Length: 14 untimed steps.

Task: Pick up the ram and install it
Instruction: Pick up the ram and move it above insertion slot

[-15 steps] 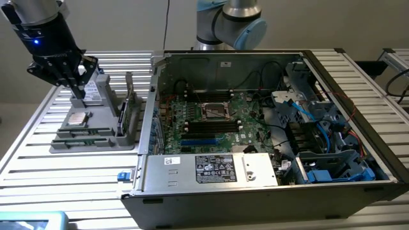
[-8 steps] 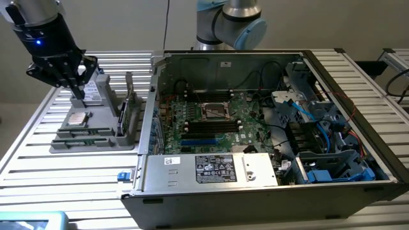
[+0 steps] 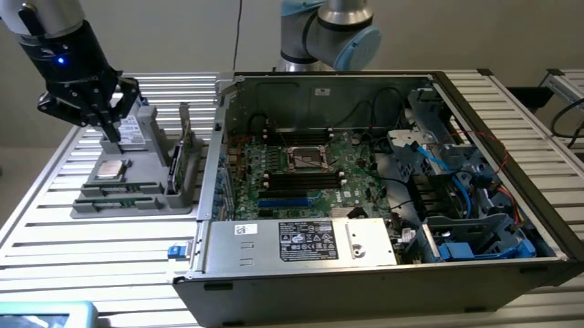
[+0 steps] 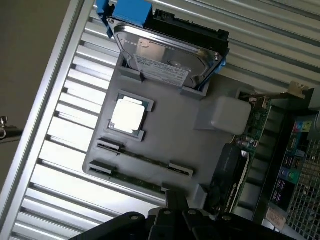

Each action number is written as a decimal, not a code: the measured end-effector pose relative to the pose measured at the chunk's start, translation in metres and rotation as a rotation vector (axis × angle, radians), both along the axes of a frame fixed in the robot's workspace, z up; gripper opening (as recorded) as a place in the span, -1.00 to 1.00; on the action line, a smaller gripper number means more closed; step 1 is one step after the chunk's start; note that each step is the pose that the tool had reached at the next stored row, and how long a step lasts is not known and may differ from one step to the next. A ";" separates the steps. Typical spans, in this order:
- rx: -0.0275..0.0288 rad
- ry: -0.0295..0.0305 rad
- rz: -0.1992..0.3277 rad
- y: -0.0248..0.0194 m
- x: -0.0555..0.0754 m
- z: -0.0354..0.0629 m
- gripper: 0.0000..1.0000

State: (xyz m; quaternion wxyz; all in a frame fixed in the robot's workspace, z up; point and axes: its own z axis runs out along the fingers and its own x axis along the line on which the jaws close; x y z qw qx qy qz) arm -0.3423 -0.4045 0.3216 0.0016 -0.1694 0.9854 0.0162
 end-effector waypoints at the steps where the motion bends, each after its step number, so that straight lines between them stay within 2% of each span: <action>1: 0.0000 0.0000 0.018 0.0000 0.000 -0.0001 -0.79; 14: 0.0000 0.0000 0.255 0.0000 0.000 -0.0010 -0.79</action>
